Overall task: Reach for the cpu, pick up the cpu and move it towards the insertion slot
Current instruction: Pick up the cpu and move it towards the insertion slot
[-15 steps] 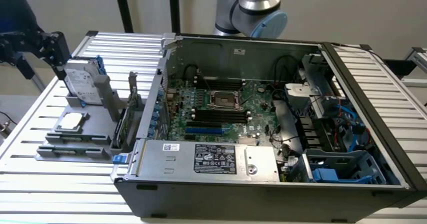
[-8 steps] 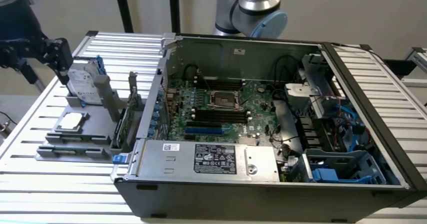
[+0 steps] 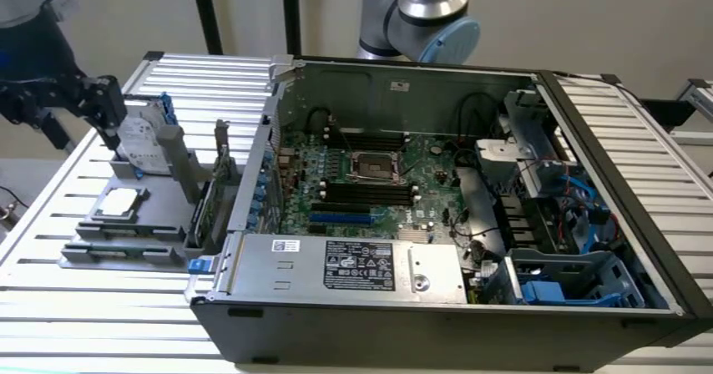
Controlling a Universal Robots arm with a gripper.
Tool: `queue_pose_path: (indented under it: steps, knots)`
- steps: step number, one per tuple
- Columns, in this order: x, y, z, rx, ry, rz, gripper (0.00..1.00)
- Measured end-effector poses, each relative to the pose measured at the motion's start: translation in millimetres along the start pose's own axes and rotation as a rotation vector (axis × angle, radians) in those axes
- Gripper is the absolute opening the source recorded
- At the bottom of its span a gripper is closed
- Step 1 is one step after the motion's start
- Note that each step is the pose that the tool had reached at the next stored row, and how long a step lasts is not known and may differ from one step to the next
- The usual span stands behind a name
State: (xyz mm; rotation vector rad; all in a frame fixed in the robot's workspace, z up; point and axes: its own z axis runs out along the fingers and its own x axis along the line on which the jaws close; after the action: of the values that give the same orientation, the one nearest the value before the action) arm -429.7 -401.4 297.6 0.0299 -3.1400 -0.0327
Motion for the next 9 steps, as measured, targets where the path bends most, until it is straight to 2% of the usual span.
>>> queue_pose_path:
  steps: [9]
  knots:
    - [-0.2, -1.0, 16.4, 0.0000, 0.0000, 0.000, 0.71]
